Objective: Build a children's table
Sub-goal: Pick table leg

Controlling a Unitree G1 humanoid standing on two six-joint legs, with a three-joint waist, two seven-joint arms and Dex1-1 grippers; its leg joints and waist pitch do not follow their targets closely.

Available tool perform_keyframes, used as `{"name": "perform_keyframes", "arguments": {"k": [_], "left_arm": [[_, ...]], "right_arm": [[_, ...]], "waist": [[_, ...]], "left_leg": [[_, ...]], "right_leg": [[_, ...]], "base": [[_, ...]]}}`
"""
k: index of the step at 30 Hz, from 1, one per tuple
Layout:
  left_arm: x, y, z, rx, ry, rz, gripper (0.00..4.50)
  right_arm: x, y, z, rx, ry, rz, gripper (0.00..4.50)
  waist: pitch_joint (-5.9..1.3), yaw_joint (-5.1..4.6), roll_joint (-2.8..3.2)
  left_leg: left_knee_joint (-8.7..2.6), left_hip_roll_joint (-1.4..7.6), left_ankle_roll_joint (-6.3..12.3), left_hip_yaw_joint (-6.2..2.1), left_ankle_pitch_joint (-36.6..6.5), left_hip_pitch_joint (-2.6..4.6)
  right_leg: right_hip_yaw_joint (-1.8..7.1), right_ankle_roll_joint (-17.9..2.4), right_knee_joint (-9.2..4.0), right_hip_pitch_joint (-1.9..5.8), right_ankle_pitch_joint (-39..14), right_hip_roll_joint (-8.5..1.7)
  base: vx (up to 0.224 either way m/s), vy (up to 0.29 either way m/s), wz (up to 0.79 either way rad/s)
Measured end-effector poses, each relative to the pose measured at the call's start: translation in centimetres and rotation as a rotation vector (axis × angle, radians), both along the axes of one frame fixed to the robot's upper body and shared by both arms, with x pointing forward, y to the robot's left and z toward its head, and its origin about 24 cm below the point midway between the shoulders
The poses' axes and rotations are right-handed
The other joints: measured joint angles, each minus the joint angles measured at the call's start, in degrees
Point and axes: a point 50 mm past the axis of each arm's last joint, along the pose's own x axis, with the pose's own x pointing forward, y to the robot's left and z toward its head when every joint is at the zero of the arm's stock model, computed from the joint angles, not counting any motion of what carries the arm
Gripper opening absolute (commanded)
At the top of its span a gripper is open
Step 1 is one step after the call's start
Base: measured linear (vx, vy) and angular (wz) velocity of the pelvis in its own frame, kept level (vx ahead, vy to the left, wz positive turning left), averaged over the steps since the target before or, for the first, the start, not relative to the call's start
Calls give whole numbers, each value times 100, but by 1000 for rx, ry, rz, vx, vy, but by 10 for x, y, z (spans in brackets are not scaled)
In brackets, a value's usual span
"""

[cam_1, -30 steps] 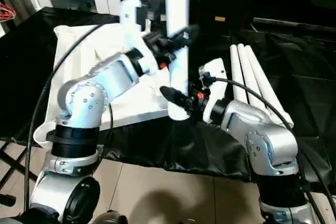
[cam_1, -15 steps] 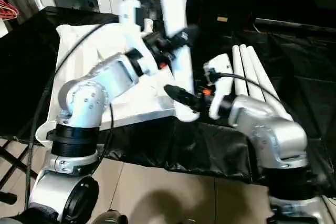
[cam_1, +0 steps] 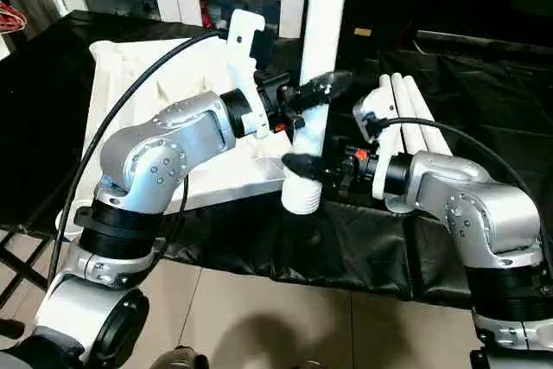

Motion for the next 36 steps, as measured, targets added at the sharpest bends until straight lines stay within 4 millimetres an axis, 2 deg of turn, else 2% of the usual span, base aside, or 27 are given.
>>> {"name": "perform_keyframes", "arguments": {"k": [11, 13, 15, 17, 22, 23, 36], "left_arm": [[-3, -3, 0, 0, -12, -40, 184], [-3, -3, 0, -2, -13, -49, 184], [-3, -3, 0, -2, -14, -53, 184], [-3, -3, 0, -1, -15, -53, 184], [-3, -2, 0, 1, -19, -53, 184], [-3, -2, 0, 2, -20, -54, 184], [-3, -1, 0, 8, -25, -67, 184]], "right_arm": [[-1, 5, -9, -46, 29, 35, 323], [0, 4, -10, -43, 32, 32, 290], [0, 4, -11, -40, 38, 37, 284], [0, 4, -11, -39, 39, 41, 255], [-1, 5, -11, -35, 40, 50, 226], [-1, 6, -12, -34, 39, 51, 207], [-1, 8, -12, -29, 38, 57, 193]], "waist": [[-5, -1, -40], [-8, 0, -45], [-8, 0, -49], [-9, -1, -49], [-9, 0, -49], [-9, 0, -49], [-9, -1, -48]], "left_leg": [[0, 0, 0, 0, 0, 0], [0, 0, 0, 0, 0, 0], [0, 0, 0, 0, 0, 0], [0, 0, 0, 0, 0, 0], [0, 0, 0, 0, 0, 0], [0, 0, 0, 0, 0, 0], [1, 0, -1, 0, 0, 0]], "right_leg": [[0, 0, 0, 0, 0, 0], [0, 0, 0, 0, 0, 0], [0, -1, 0, 0, 0, 0], [0, -1, 0, 0, 0, 0], [0, -1, 1, 0, 0, 0], [0, -1, 1, 0, 1, 0], [0, -2, 1, 0, 1, 0]], "base": [[0, 0, 0], [0, 0, 0], [0, 0, 0], [0, 0, 0], [0, 0, 0], [0, 0, 0], [0, 0, 0]]}}
